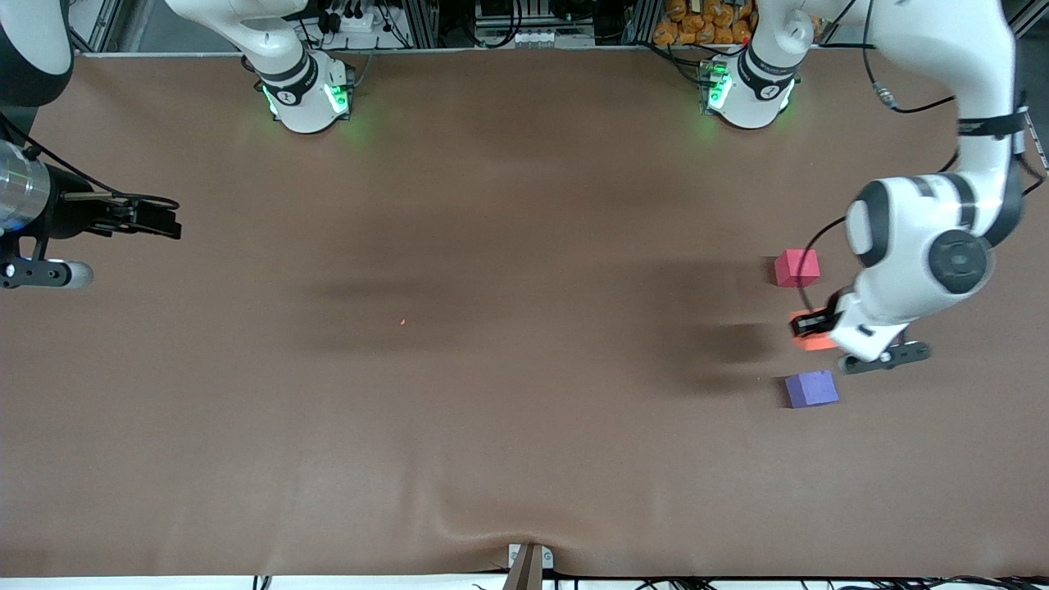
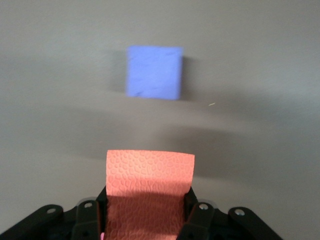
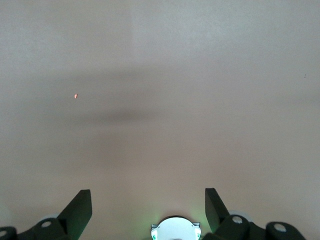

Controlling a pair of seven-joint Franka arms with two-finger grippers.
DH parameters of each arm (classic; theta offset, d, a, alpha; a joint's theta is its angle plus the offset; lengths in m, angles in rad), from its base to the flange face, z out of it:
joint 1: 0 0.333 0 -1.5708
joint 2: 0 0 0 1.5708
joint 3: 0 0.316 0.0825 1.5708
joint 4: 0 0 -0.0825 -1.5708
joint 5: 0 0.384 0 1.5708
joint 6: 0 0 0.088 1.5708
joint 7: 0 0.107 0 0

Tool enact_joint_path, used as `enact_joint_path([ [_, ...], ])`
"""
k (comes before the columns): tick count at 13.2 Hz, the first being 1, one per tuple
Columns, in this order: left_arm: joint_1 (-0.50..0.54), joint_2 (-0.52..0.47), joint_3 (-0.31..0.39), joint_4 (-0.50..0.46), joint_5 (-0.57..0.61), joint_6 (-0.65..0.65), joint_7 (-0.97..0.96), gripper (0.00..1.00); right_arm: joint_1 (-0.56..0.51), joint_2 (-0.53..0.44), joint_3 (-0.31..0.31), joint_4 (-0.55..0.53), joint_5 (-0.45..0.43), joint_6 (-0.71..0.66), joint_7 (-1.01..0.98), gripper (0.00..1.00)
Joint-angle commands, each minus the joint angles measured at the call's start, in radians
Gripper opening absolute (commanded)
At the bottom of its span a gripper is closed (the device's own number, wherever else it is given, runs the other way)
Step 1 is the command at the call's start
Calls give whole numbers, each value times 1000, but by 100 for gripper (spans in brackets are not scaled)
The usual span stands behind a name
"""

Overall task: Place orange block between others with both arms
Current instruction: 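Carry the orange cube with the left gripper between the pink and purple cubes, then lower the orange cube between the pink and purple cubes, open the left gripper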

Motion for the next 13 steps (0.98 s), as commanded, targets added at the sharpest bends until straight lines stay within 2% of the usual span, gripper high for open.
enact_joint_path([
  [1, 9, -46, -18, -110, 11, 98, 37, 0, 4, -13, -1, -8, -2, 1, -7, 100],
  [6, 15, -75, -21, -236, 13, 247, 46, 0, 7, -13, -1, -8, -2, -1, -7, 100],
  [13, 30, 8, -26, -246, -4, 384, 47, 0, 13, -10, -1, -8, -3, 1, -7, 100],
])
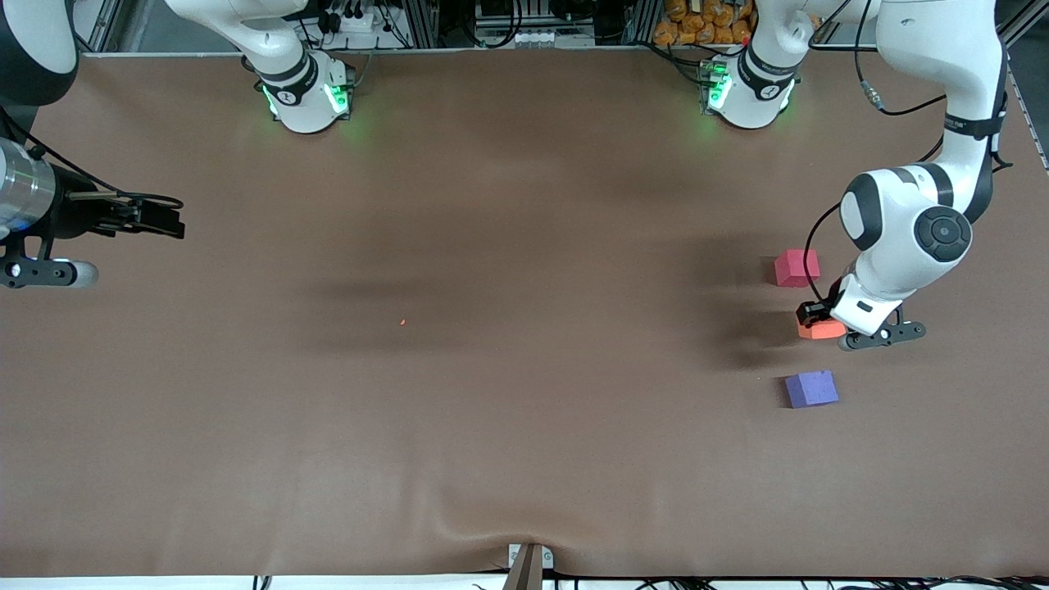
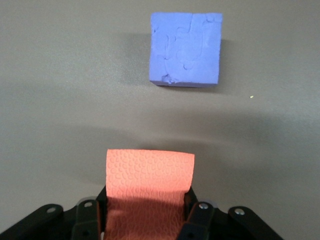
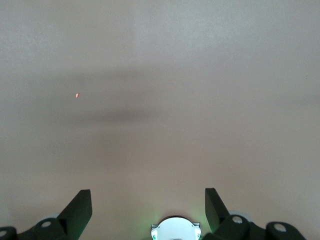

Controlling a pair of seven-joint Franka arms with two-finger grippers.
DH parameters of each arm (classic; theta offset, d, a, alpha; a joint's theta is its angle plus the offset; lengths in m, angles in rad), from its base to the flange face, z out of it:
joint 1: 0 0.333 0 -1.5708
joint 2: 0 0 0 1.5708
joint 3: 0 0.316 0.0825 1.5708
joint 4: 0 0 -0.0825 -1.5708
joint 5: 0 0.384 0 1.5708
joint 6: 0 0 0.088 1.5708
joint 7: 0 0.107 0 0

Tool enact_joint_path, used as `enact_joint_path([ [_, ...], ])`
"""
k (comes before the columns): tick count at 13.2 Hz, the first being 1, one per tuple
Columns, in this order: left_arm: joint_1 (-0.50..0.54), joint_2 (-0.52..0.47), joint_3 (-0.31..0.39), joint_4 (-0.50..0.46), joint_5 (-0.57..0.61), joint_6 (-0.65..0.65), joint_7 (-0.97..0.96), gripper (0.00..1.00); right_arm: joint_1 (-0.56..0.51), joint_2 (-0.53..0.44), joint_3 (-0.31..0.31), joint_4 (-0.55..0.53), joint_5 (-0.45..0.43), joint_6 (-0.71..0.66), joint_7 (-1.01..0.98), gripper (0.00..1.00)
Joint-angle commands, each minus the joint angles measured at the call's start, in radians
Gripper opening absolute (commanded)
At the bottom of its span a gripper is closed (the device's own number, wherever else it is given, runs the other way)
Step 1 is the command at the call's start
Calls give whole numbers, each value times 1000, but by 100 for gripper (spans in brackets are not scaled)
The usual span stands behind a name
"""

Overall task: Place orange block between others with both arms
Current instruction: 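Lower the orange cube between the pink and purple cubes, open the left gripper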

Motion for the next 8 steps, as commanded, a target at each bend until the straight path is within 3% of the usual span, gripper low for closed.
enact_joint_path([
  [1, 11, 32, -12, -3, -15, 52, 11, 0, 6, -10, -2, -8, -3, 0, -7, 100],
  [6, 30, 84, -47, 14, -75, 103, 80, 0, 6, -8, -2, -8, -2, 0, -7, 100],
  [8, 76, 91, -94, 14, -191, 111, 190, 0, 7, -8, -2, -8, -2, 2, -7, 100],
])
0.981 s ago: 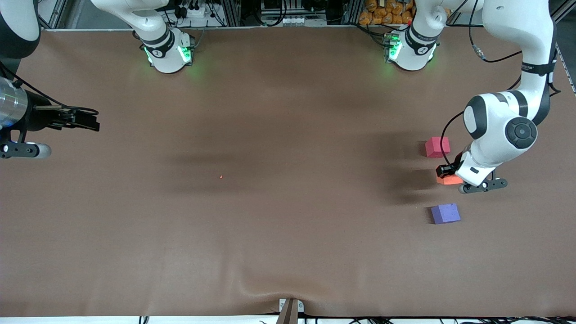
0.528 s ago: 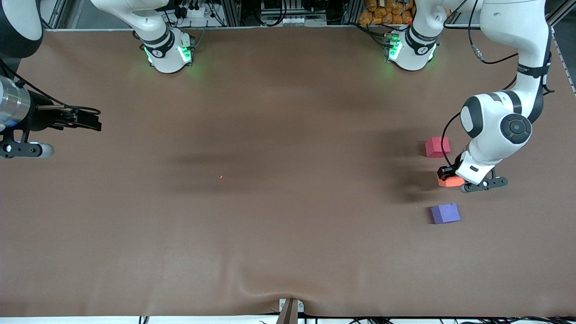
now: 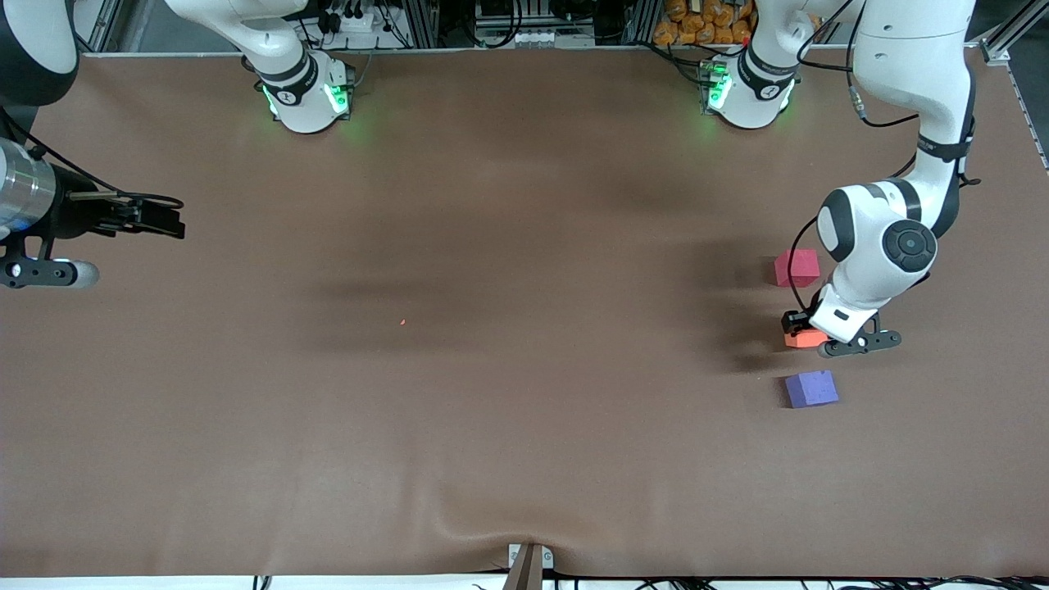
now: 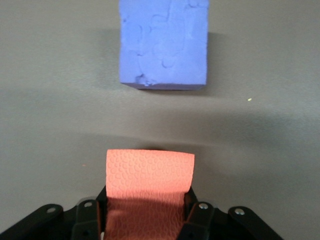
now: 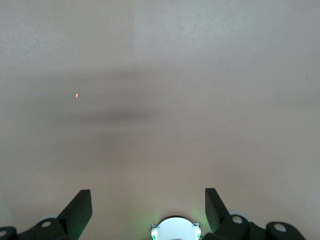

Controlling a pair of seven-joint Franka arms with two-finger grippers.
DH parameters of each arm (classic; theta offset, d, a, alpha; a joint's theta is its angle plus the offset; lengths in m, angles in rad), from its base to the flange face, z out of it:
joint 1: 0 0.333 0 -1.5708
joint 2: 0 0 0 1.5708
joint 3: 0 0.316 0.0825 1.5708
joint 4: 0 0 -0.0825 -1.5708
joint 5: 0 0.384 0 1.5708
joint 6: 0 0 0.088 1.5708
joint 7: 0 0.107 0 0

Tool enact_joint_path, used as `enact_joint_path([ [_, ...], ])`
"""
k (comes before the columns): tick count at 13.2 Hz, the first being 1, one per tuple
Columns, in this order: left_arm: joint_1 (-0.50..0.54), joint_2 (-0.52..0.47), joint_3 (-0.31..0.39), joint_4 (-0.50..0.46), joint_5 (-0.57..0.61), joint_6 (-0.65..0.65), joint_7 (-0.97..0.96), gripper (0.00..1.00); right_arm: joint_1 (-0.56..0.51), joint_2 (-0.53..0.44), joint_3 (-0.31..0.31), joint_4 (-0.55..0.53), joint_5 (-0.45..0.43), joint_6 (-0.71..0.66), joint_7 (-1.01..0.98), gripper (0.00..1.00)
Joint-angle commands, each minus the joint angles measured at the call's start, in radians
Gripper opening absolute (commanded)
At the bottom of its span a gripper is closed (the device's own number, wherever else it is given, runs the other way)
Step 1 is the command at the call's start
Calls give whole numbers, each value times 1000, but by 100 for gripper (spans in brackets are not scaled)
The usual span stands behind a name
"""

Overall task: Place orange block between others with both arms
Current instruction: 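Lower the orange cube between the pink and purple cubes, open the left gripper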

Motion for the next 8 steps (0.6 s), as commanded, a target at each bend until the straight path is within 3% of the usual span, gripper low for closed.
enact_joint_path([
  [1, 68, 7, -49, 9, -117, 18, 128, 0, 7, -7, -2, -10, -2, 2, -7, 100],
  [8, 67, 44, -50, 17, -125, 55, 125, 0, 7, -7, -2, -10, -2, 2, -8, 100],
])
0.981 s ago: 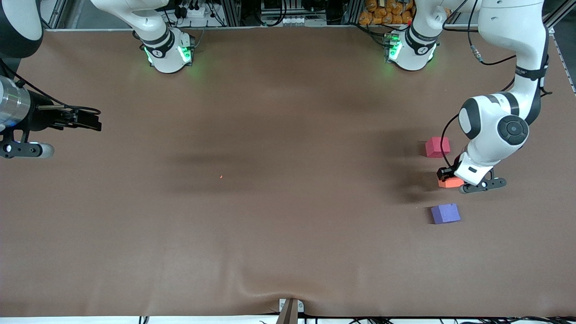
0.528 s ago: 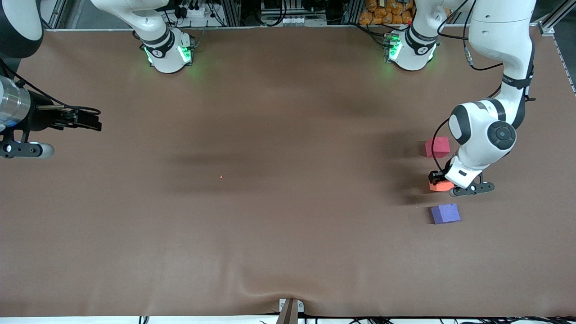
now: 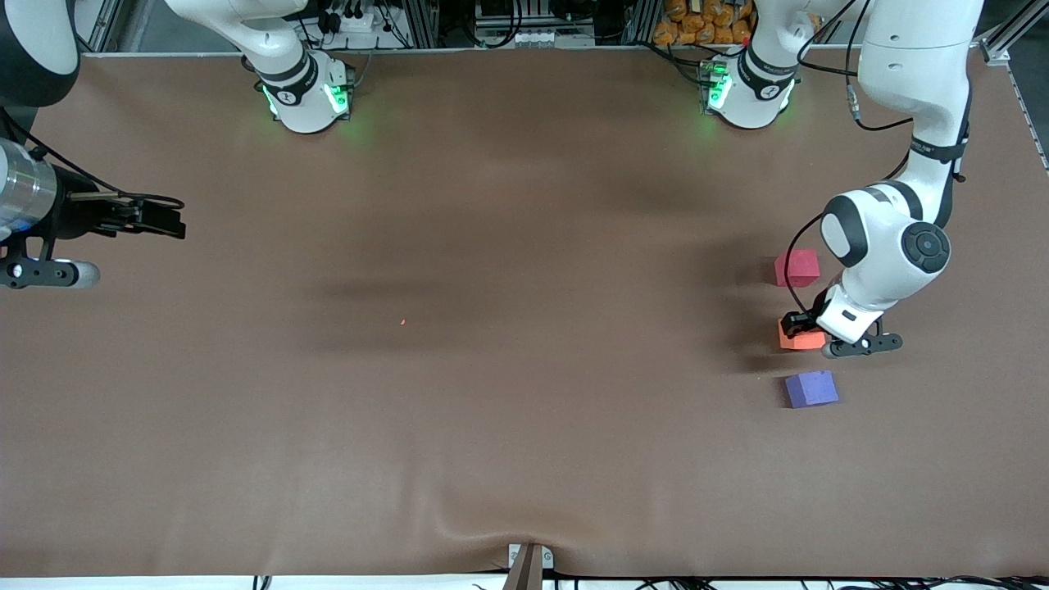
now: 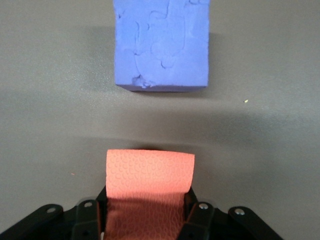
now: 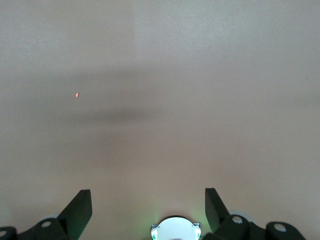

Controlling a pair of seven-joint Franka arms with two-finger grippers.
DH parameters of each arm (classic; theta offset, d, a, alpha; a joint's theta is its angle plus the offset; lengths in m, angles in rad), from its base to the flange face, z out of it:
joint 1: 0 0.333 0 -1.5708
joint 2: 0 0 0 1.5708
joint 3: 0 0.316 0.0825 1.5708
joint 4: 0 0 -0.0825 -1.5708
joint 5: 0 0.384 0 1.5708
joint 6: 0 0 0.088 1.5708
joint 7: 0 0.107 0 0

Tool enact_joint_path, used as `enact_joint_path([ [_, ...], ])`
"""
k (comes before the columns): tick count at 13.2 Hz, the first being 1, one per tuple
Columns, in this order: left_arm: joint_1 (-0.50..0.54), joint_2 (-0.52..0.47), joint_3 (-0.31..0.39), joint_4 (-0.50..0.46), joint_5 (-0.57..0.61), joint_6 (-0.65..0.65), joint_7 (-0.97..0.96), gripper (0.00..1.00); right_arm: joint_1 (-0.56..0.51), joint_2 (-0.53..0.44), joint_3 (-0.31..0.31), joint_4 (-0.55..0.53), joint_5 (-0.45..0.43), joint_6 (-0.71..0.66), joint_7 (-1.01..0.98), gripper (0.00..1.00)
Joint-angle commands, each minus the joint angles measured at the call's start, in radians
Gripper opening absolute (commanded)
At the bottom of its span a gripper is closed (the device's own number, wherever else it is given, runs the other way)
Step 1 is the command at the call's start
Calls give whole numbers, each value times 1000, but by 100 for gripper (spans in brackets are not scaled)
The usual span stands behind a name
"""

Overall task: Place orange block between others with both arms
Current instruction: 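Lower the orange cube between the pink and purple cubes, open the left gripper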

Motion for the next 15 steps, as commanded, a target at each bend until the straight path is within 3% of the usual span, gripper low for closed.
enact_joint_path([
  [1, 14, 26, -7, 14, -24, 28, 25, 0, 8, -8, -2, -9, -3, 2, -8, 100],
  [5, 22, 29, -9, 14, -24, 28, 22, 0, 5, -10, -2, -7, -5, -1, -8, 100],
  [6, 21, 29, -9, 14, -25, 28, 3, 17, 3, -10, -4, -7, -5, -1, -8, 100],
  [7, 18, 29, -9, 14, -25, 28, -23, 78, 3, -13, -4, -7, -3, -7, -8, 100],
  [8, 7, 29, -9, 13, -24, 28, -36, 100, 3, -17, -4, -7, -3, -12, -6, 100],
  [13, -4, -19, -11, 4, -21, 6, -31, 100, -3, -23, -10, -3, -9, -13, -23, 100],
  [15, -9, -74, -8, 7, -10, -70, -37, 100, -17, -23, -13, -3, -9, -13, -25, 100],
])
